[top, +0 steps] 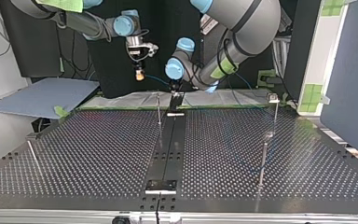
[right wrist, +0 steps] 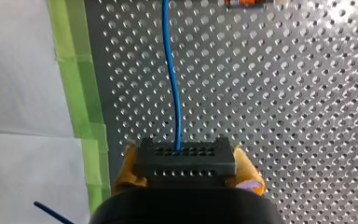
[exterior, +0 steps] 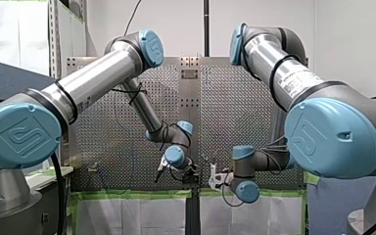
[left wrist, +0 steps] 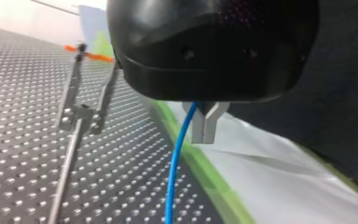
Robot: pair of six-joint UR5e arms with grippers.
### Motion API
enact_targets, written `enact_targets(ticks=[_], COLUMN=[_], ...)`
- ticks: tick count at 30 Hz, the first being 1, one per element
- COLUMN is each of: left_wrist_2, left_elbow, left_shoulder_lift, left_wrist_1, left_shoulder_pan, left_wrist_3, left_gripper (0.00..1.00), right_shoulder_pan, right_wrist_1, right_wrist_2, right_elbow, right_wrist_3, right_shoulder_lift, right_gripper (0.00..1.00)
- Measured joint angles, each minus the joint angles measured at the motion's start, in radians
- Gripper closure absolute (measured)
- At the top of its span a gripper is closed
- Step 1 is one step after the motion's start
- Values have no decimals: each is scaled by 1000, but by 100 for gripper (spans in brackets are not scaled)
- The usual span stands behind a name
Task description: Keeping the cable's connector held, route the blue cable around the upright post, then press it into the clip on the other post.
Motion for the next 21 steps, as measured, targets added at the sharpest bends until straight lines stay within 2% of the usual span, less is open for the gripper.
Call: enact_targets(ticks=[4, 9, 17, 21], left_wrist_2=[-30, -54, -63, -60], left_elbow=[0, 0, 0, 0], left_shoulder_lift=[0, 0, 0, 0], left_wrist_1=[44, 67, 90, 96], left_shoulder_pan=[-6, -12, -14, -15], left_wrist_3=[-7, 3, 4, 2], left_gripper=[100, 100, 100, 100], right_shoulder_pan=[-14, -29, -46, -51], right_wrist_1=[13, 37, 74, 84], right_wrist_2=[-5, -19, -52, -58], right_elbow=[-15, -40, -77, -91], right_wrist_3=[-4, -12, -26, -35], right_shoulder_lift=[0, 0, 0, 0], right_gripper=[100, 100, 100, 100])
